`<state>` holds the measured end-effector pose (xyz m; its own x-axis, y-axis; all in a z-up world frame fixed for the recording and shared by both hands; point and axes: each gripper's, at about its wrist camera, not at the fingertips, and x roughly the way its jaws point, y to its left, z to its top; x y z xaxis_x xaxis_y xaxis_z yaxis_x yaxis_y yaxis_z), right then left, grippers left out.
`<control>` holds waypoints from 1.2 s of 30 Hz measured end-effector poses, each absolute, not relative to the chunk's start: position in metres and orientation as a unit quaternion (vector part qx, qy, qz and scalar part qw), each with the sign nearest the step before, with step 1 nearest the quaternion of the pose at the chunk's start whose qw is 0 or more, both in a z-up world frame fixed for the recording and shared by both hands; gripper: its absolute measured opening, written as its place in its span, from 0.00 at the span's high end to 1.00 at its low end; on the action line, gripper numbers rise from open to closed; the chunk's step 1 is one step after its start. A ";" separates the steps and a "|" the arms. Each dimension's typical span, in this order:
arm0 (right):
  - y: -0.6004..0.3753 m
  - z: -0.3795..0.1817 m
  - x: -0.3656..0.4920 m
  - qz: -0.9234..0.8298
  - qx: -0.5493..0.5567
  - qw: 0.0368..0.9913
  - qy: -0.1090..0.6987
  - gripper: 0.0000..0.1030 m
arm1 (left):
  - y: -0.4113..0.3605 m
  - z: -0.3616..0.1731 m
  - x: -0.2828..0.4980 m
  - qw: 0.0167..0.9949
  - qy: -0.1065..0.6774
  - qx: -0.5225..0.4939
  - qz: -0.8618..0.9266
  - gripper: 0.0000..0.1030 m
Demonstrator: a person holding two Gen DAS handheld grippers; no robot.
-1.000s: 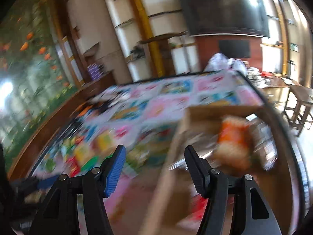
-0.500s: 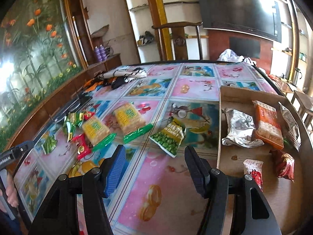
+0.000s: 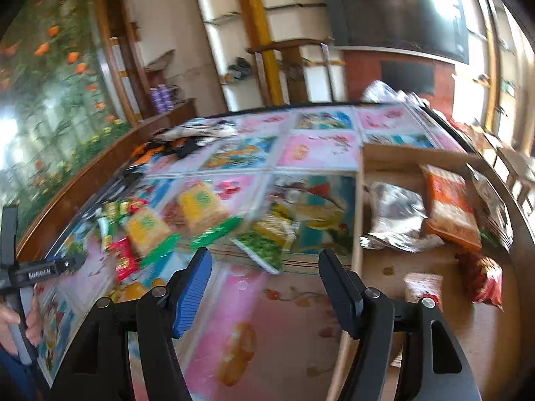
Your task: Organize snacks
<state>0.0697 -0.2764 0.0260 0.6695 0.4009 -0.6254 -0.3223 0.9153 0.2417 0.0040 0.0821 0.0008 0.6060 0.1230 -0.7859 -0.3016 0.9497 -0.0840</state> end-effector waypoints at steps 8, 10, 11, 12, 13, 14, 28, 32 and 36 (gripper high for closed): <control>-0.282 0.029 0.105 0.157 0.121 0.888 0.414 0.32 | 0.069 0.000 0.005 0.897 0.419 -0.061 0.127 0.82; -0.275 0.028 0.116 0.141 0.125 0.880 0.436 0.32 | 0.072 0.001 0.006 0.898 0.418 -0.069 0.124 0.82; -0.272 0.027 0.119 0.137 0.128 0.878 0.440 0.32 | 0.073 0.001 0.005 0.898 0.417 -0.072 0.122 0.82; -0.268 0.026 0.123 0.129 0.125 0.876 0.448 0.32 | 0.073 0.001 0.005 0.898 0.417 -0.073 0.122 0.82; -0.262 0.023 0.129 0.117 0.115 0.872 0.461 0.32 | 0.073 0.001 0.005 0.898 0.417 -0.072 0.122 0.82; -0.259 0.021 0.131 0.112 0.113 0.871 0.465 0.32 | 0.074 0.001 0.005 0.898 0.417 -0.072 0.122 0.82; -0.240 0.020 0.114 0.121 0.046 0.906 0.402 0.68 | 0.087 0.011 -0.004 0.904 0.393 -0.134 0.102 0.56; -0.238 0.033 0.104 0.175 0.059 0.913 0.363 0.68 | 0.082 0.019 0.002 0.909 0.387 -0.106 0.112 0.46; -0.231 0.033 0.102 0.218 0.072 0.904 0.362 0.67 | 0.080 0.023 0.017 0.908 0.394 -0.077 0.121 0.42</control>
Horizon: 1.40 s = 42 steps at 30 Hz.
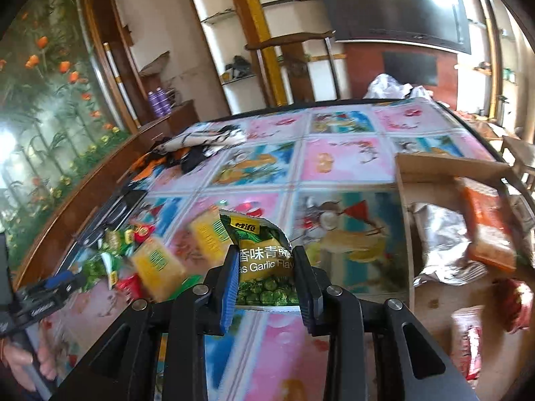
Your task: Organize snacks
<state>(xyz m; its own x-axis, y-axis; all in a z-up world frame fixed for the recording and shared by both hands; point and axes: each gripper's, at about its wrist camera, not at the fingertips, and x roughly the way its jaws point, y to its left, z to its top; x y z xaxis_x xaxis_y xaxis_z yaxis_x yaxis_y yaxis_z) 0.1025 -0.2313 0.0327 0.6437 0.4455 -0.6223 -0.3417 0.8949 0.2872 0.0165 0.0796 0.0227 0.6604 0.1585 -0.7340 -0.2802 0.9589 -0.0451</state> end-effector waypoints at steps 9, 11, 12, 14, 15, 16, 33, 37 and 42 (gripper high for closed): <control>-0.229 0.035 0.099 0.233 0.082 0.901 0.356 0.67 | 0.072 0.006 0.050 0.896 0.426 -0.042 0.121 0.46; -0.229 0.034 0.100 0.233 0.084 0.899 0.361 0.67 | 0.073 0.001 0.048 0.895 0.429 -0.041 0.120 0.51; -0.230 0.034 0.100 0.234 0.086 0.898 0.362 0.67 | 0.075 0.001 0.047 0.894 0.429 -0.044 0.119 0.57; -0.231 0.035 0.099 0.238 0.091 0.897 0.360 0.67 | 0.076 0.002 0.047 0.895 0.427 -0.050 0.119 0.67; -0.231 0.037 0.098 0.239 0.090 0.898 0.358 0.67 | 0.076 0.002 0.047 0.895 0.426 -0.048 0.121 0.70; -0.231 0.038 0.097 0.239 0.089 0.899 0.355 0.67 | 0.075 0.002 0.047 0.896 0.425 -0.048 0.120 0.73; -0.236 0.043 0.095 0.245 0.099 0.900 0.348 0.67 | 0.066 0.024 0.000 0.909 0.400 -0.045 0.106 0.40; -0.235 0.044 0.094 0.248 0.098 0.899 0.347 0.67 | 0.068 0.011 -0.007 0.902 0.415 -0.027 0.116 0.40; -0.234 0.044 0.093 0.250 0.097 0.899 0.345 0.67 | 0.073 0.001 -0.005 0.897 0.427 -0.031 0.113 0.47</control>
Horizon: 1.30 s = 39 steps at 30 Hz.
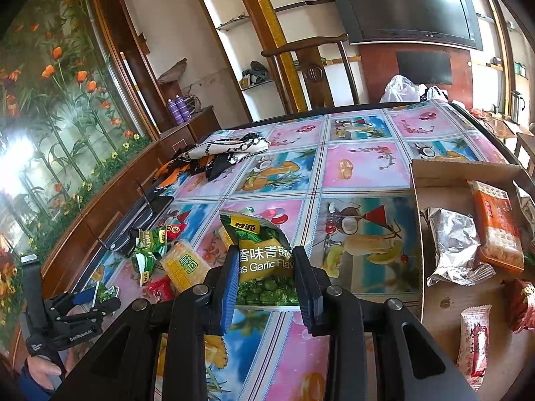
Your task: Organize snacks
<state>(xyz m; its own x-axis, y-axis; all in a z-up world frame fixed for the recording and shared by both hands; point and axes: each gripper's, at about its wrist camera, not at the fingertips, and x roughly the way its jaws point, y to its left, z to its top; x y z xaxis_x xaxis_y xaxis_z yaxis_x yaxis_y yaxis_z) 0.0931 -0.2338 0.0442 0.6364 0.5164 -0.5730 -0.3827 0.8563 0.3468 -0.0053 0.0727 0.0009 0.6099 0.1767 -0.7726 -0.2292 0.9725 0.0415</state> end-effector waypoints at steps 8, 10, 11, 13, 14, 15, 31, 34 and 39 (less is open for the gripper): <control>-0.233 0.044 0.093 0.250 0.096 0.900 0.345 0.67 | 0.072 0.001 -0.004 0.898 0.423 -0.035 0.118 0.62; -0.232 0.045 0.092 0.252 0.096 0.899 0.344 0.67 | 0.071 0.002 -0.004 0.898 0.423 -0.036 0.120 0.63; -0.232 0.045 0.092 0.252 0.096 0.899 0.344 0.67 | 0.071 0.002 -0.004 0.897 0.423 -0.036 0.122 0.64; -0.232 0.045 0.091 0.254 0.096 0.899 0.343 0.67 | 0.070 0.002 -0.005 0.897 0.423 -0.040 0.125 0.64; -0.232 0.046 0.091 0.256 0.096 0.899 0.342 0.67 | 0.069 0.003 -0.006 0.897 0.423 -0.053 0.117 0.64; -0.233 0.046 0.091 0.256 0.096 0.899 0.341 0.67 | 0.067 0.005 -0.006 0.898 0.422 -0.061 0.109 0.64; -0.280 0.063 0.096 0.242 0.127 0.907 0.319 0.67 | -0.071 0.052 0.031 0.926 0.373 -0.057 -0.026 0.64; -0.305 0.067 0.101 0.219 0.137 0.913 0.315 0.67 | -0.108 0.062 0.041 0.926 0.369 -0.053 -0.062 0.64; -0.359 0.067 0.112 0.171 0.150 0.919 0.322 0.68 | -0.169 0.073 0.049 0.925 0.361 -0.033 -0.109 0.63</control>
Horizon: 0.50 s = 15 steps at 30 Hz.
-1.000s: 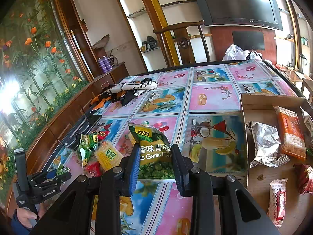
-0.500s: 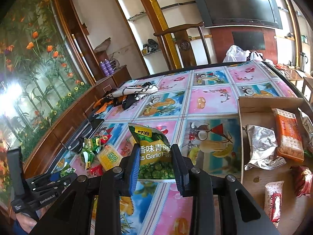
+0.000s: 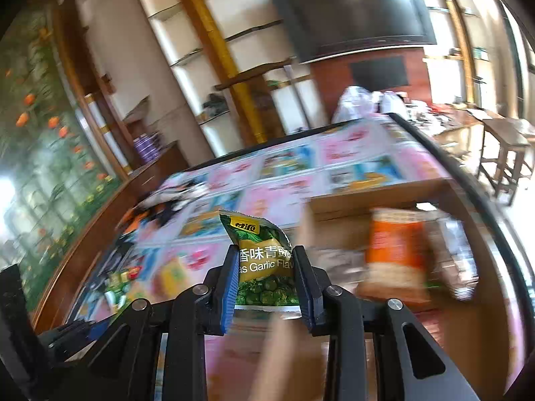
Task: Organize snacks
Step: 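Carry the pea bag into the box with right gripper while left carries green wrapper in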
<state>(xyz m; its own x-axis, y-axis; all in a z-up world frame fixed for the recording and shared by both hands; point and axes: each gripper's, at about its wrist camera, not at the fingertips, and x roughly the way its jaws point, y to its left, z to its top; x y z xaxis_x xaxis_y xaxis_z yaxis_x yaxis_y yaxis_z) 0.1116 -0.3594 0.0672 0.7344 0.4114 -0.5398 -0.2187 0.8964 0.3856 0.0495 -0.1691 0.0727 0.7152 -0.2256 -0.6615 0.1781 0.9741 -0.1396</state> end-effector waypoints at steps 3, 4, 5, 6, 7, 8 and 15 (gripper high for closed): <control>-0.399 0.065 0.113 0.135 0.155 0.924 0.323 0.67 | -0.203 0.073 0.056 0.921 0.363 -0.027 -0.137 0.63; -0.407 0.065 0.114 0.130 0.148 0.925 0.325 0.66 | -0.217 0.072 0.059 0.919 0.365 -0.024 -0.148 0.63; -0.413 0.064 0.113 0.122 0.135 0.927 0.329 0.66 | -0.228 0.070 0.061 0.917 0.367 -0.023 -0.156 0.63; -0.419 0.062 0.112 0.107 0.120 0.930 0.332 0.66 | -0.238 0.069 0.062 0.915 0.369 -0.021 -0.164 0.63; -0.426 0.060 0.111 0.088 0.107 0.932 0.335 0.66 | -0.250 0.066 0.064 0.912 0.371 -0.017 -0.174 0.63; -0.433 0.058 0.112 0.081 0.103 0.932 0.338 0.66 | -0.259 0.063 0.064 0.910 0.373 -0.015 -0.180 0.63; -0.450 0.043 0.117 0.072 0.101 0.916 0.382 0.67 | -0.296 0.038 0.071 0.893 0.394 0.005 -0.216 0.63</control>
